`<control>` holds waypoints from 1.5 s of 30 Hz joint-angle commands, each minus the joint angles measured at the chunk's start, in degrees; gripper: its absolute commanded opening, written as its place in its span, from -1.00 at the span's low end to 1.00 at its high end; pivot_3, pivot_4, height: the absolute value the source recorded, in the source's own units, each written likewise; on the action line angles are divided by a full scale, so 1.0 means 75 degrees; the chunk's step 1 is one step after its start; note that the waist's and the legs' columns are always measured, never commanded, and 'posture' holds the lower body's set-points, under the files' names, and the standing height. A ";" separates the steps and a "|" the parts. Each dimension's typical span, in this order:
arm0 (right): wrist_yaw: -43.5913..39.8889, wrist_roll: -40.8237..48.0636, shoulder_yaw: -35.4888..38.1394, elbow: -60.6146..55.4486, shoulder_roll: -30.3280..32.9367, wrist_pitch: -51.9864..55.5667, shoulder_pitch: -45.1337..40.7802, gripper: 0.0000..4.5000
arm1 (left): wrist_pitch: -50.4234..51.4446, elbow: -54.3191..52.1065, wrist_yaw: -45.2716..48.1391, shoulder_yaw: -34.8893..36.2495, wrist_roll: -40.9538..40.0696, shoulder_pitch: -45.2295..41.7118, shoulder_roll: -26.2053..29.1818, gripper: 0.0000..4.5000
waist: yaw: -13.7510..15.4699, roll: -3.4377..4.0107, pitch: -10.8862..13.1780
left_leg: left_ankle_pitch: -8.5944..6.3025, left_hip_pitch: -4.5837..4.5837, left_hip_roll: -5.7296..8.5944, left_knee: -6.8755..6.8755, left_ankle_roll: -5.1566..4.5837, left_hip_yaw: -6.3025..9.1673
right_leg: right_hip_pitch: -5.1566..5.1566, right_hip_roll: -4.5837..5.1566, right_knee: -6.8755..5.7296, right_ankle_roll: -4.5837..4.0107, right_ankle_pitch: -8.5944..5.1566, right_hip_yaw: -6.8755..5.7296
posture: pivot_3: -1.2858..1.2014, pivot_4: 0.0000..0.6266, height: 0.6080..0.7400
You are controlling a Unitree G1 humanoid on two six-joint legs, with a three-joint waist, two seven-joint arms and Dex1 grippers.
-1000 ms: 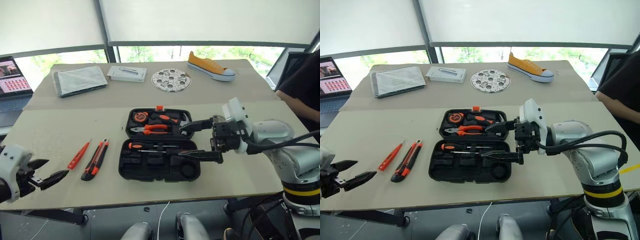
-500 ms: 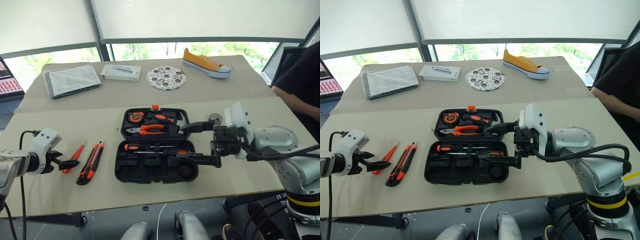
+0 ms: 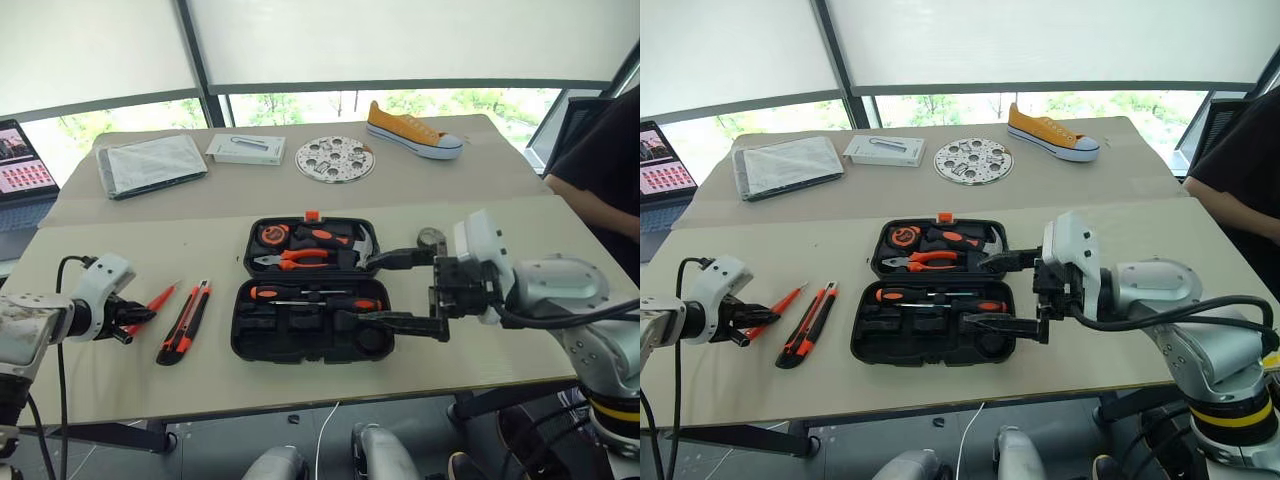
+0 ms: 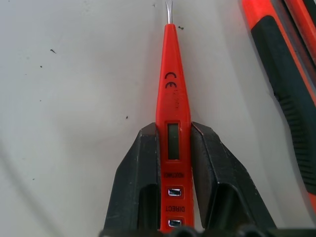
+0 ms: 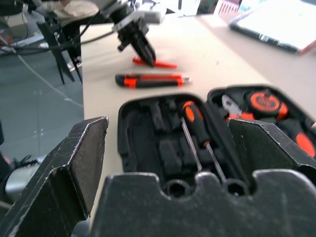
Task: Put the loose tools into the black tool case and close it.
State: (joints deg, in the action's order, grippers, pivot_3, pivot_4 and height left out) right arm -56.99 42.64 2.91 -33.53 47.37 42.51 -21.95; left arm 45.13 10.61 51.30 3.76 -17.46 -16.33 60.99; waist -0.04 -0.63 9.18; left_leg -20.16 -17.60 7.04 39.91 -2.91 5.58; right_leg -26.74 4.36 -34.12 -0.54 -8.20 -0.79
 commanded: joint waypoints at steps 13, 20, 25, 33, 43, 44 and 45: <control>0.0117 0.0115 0.0283 -0.0849 0.0602 -0.0235 0.1009 1.00 | -0.2213 -0.2463 0.3658 -0.2167 0.0094 -0.2441 -0.0208 -0.82 | 0.0041 -0.0042 0.0016 | -0.0016 -0.0106 0.0016 0.0111 -0.0031 -0.0005 | -0.0050 0.0011 0.0013 0.0012 0.0017 -0.0020 | 0.03 -0.52 0.96; 0.0541 0.0236 0.0321 -0.1080 0.0460 -0.0165 0.1208 1.00 | -0.2448 -0.1885 0.3753 -0.3379 0.1048 -0.3068 -0.1154 -0.82 | 0.0104 -0.0046 0.0018 | -0.0014 -0.0107 0.0000 0.0120 -0.0030 -0.0001 | -0.0040 0.0007 0.0008 0.0004 0.0022 0.0007 | 0.03 -0.52 0.96; 0.0735 0.0267 0.0321 -0.1212 0.0457 -0.0187 0.1339 1.00 | -0.2550 -0.1585 0.3857 -0.3593 0.1370 -0.3167 -0.1467 -0.82 | 0.0098 -0.0048 0.0018 | -0.0016 -0.0107 0.0007 0.0129 -0.0038 -0.0001 | -0.0040 0.0005 0.0008 0.0007 0.0023 -0.0003 | 0.03 -0.52 0.96; 0.1089 0.0307 0.0325 -0.1252 0.0329 -0.0207 0.1384 1.00 | -0.2945 -0.0990 0.3964 -0.3895 0.1849 -0.3252 -0.1962 -0.82 | 0.0098 -0.0048 0.0018 | -0.0016 -0.0103 0.0005 0.0133 -0.0037 -0.0002 | -0.0036 0.0005 0.0006 0.0006 0.0023 0.0003 | 0.03 -0.52 0.96; 0.1204 0.0233 0.0310 -0.1082 0.0262 -0.0296 0.1348 1.00 | -0.2991 -0.0930 0.4171 -0.3882 0.2007 -0.3263 -0.2032 -0.60 | 0.0079 -0.0048 0.0018 | -0.0016 -0.0103 0.0004 0.0131 -0.0038 -0.0002 | -0.0038 0.0003 0.0008 0.0006 0.0023 0.0003 | 0.03 -0.52 0.96; 0.1208 0.0240 0.0307 -0.1079 0.0249 -0.0301 0.1353 1.00 | -0.2948 -0.0988 0.4248 -0.3843 0.1942 -0.3262 -0.1997 -0.37 | 0.0077 -0.0048 0.0018 | -0.0016 -0.0103 0.0003 0.0131 -0.0039 -0.0002 | -0.0038 0.0003 0.0008 0.0006 0.0022 0.0003 | 0.03 -0.52 0.96; 0.1210 0.0241 0.0297 -0.1081 0.0236 -0.0303 0.1362 1.00 | -0.2819 -0.1092 0.4344 -0.3766 0.1823 -0.3273 -0.1952 -0.30 | 0.0075 -0.0048 0.0018 | -0.0016 -0.0103 0.0003 0.0131 -0.0038 -0.0003 | -0.0038 0.0002 0.0007 0.0006 0.0022 0.0003 | 0.03 -0.52 0.96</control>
State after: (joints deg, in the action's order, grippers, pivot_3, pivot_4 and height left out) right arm -48.23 44.02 3.70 -41.00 49.59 41.56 -11.54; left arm 22.76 3.29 81.67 -24.38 -3.44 -40.75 45.25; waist 0.52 -0.99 9.32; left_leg -20.28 -18.37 7.06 40.89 -3.20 5.56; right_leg -27.03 4.38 -34.07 -0.49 -8.03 -0.77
